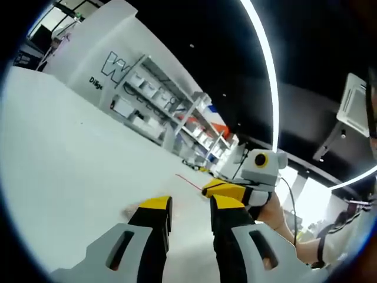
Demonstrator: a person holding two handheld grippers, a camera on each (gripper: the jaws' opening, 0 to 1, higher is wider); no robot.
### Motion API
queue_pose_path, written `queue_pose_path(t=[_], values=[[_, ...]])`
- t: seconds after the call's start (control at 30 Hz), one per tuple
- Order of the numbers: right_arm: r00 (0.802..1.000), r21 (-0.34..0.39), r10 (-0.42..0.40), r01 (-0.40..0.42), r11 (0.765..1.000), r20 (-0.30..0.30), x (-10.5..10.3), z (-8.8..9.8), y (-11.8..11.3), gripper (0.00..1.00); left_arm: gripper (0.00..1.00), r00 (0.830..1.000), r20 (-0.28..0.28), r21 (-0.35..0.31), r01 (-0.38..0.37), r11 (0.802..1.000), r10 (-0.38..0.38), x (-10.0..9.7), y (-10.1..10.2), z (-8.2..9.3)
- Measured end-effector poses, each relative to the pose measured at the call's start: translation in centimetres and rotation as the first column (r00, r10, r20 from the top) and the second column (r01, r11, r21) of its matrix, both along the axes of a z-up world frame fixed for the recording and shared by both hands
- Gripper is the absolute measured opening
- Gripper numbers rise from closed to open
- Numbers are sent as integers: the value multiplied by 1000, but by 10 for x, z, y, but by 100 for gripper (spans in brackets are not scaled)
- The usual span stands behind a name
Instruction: Open the resealable bag by pulling the two sides of the seal apart until the entire bag opening is separated and visibly accessible.
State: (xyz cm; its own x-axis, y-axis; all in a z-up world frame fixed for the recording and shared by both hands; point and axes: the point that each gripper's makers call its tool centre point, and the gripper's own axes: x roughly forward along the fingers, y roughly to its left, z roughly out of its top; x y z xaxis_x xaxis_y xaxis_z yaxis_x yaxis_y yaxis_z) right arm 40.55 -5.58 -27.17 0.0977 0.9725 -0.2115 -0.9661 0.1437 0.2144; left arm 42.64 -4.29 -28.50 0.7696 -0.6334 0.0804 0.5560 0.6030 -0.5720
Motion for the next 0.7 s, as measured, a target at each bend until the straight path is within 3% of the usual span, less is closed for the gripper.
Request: queue_pose_path(t=[0.53,0.7], values=[[995,76,34,-27,997,-91,-7,5,-3,0,20,998,-16,-120,54,991,-56,-5,-4,4],[993,95,54,-43,995,-110,-11,7,-1,0,19,998,-27,-124,51,991,-55,-5,-4,3]])
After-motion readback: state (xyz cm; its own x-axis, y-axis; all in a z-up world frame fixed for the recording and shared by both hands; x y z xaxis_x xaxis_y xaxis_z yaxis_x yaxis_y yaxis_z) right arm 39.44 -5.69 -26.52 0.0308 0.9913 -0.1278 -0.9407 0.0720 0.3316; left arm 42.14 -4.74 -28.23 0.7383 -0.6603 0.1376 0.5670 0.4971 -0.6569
